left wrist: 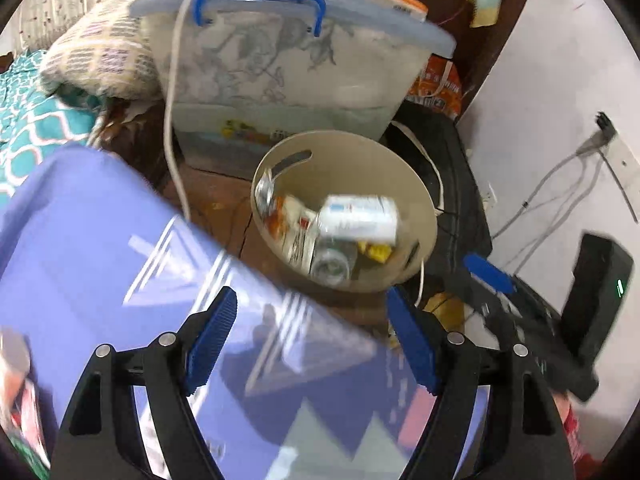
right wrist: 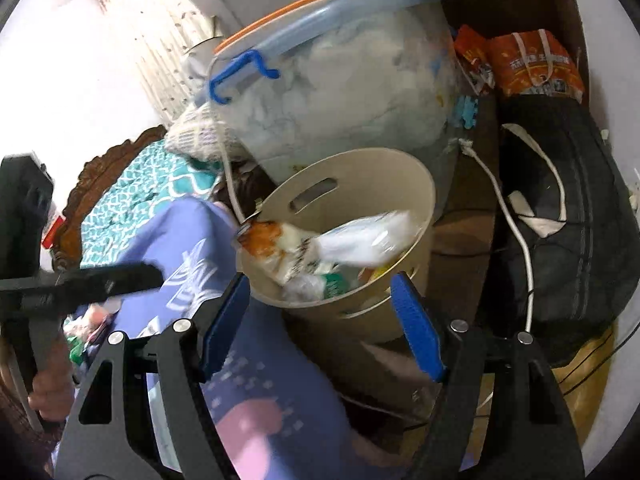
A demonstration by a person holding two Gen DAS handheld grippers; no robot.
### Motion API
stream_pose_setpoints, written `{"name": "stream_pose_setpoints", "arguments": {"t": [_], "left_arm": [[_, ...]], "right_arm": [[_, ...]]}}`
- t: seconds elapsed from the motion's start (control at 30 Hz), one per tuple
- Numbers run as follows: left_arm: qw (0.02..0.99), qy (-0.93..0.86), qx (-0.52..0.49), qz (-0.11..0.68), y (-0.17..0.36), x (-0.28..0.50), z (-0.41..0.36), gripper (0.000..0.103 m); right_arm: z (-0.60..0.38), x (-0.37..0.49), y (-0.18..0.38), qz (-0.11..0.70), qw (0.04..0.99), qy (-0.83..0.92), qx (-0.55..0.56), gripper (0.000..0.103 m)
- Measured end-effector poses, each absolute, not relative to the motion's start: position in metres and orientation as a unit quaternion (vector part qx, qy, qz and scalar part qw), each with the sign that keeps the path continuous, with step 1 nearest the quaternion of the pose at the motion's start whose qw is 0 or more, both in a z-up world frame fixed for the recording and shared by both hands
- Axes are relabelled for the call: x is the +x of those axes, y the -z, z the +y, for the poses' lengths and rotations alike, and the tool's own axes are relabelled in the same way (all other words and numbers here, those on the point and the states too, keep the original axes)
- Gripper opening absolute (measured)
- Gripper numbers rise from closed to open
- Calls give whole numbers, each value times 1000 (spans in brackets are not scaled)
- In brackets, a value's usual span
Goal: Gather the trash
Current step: 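Open both tools over the beige bin to drop the wrapper and tissue pack, then grasp the red wrapper with the left tool while the right tool reaches the green can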
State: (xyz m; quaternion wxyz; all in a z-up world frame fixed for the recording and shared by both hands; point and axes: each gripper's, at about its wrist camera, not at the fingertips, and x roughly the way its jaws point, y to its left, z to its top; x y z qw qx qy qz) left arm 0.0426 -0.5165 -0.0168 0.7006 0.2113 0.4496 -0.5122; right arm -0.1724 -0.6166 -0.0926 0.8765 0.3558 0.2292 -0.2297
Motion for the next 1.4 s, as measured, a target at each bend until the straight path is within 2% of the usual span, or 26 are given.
{"name": "stream_pose_setpoints", "arguments": {"t": [0.4, 0.63, 0.83, 0.93, 1.07, 1.27, 1.33, 1.4], "left_arm": [[744, 467, 193, 437, 27, 0, -302, 73], [818, 347, 123, 442, 19, 21, -163, 72], [870, 204, 37, 447, 6, 64, -46, 72], [871, 167, 19, 462, 14, 85, -17, 72], [864, 155, 22, 479, 31, 103, -15, 72], [860, 162, 31, 483, 46, 102, -27, 51], [863, 158, 38, 478, 47, 101, -26, 40], [862, 166, 25, 479, 47, 100, -23, 24]], "right_arm": [[-511, -129, 57, 252, 906, 115, 321, 56], [-426, -78, 47, 297, 911, 11, 286, 55], [-369, -34, 46, 327, 892, -86, 300, 55], [-357, -14, 46, 333, 883, -114, 311, 56], [-357, 13, 50, 338, 860, -140, 357, 57], [-356, 55, 55, 356, 844, -147, 373, 64], [-351, 72, 58, 363, 840, -149, 374, 64], [-347, 86, 63, 371, 833, -155, 379, 64]]}}
